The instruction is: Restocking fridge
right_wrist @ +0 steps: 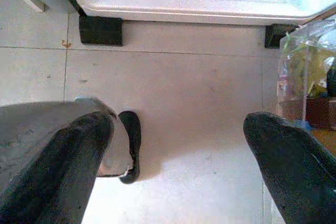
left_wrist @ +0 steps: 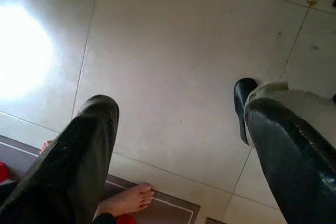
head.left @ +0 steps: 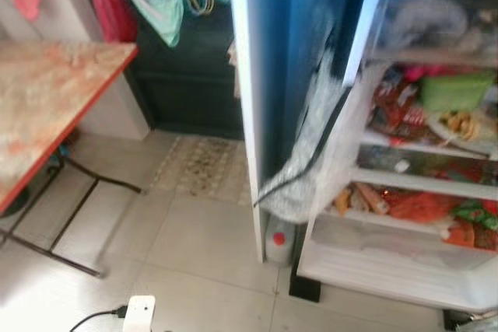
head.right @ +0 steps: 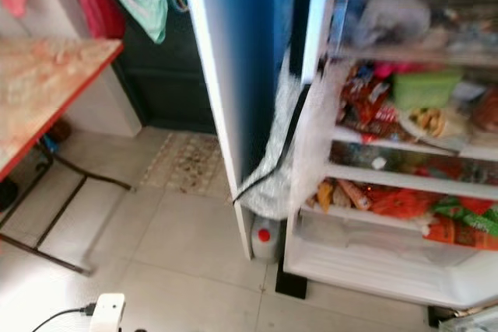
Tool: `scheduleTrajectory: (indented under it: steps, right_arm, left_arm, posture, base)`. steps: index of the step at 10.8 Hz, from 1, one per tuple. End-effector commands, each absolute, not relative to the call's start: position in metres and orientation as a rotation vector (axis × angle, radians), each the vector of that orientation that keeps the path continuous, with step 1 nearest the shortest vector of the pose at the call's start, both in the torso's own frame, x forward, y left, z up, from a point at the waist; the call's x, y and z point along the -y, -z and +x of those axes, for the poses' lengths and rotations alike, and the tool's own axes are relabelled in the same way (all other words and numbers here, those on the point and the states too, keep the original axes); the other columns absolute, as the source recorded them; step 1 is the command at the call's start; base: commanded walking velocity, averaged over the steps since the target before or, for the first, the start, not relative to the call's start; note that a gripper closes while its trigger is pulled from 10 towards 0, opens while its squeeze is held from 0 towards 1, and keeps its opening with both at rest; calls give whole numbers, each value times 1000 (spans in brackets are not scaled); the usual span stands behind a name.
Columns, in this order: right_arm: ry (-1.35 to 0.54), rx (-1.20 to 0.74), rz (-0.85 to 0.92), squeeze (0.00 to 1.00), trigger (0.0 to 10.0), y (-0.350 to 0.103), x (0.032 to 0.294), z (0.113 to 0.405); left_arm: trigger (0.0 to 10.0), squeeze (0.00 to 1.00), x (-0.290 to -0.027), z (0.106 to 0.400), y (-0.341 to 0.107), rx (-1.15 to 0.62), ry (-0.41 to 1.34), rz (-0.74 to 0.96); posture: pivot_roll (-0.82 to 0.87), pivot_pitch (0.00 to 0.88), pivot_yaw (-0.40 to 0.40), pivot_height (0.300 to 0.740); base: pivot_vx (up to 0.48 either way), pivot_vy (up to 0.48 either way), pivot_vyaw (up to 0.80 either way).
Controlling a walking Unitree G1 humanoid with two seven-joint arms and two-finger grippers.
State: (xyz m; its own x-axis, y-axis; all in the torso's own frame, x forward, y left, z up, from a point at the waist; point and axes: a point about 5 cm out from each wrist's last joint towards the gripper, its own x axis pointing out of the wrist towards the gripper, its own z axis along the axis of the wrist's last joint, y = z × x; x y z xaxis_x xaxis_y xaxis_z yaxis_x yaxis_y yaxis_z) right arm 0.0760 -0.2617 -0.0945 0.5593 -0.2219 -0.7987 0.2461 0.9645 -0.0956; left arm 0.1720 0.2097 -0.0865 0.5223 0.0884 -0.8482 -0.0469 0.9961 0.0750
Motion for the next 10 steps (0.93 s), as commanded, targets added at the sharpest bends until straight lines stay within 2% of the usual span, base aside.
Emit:
scheduleTrajectory:
  steps: [1,7,10]
  right_arm:
    - [284,-952,45,0,10000,97,258,71]
    - [276,-948,74,0,10000,98,253,68]
    - [308,-957,64,0,10000,99,253,63]
  left_arm:
    - [10000,0,-215,167,88,-1039,-76,70]
    - [10000,0,-217,165,88,-1044,-78,68]
    - [10000,0,-219,158,91,-1065,-69,88]
  posture:
    - [-97,39,103,740]
    - [-96,26,112,740]
    - [-109,5,125,740]
  base:
    - [0,0,0]
    - [0,0,0]
    - [0,260,0]
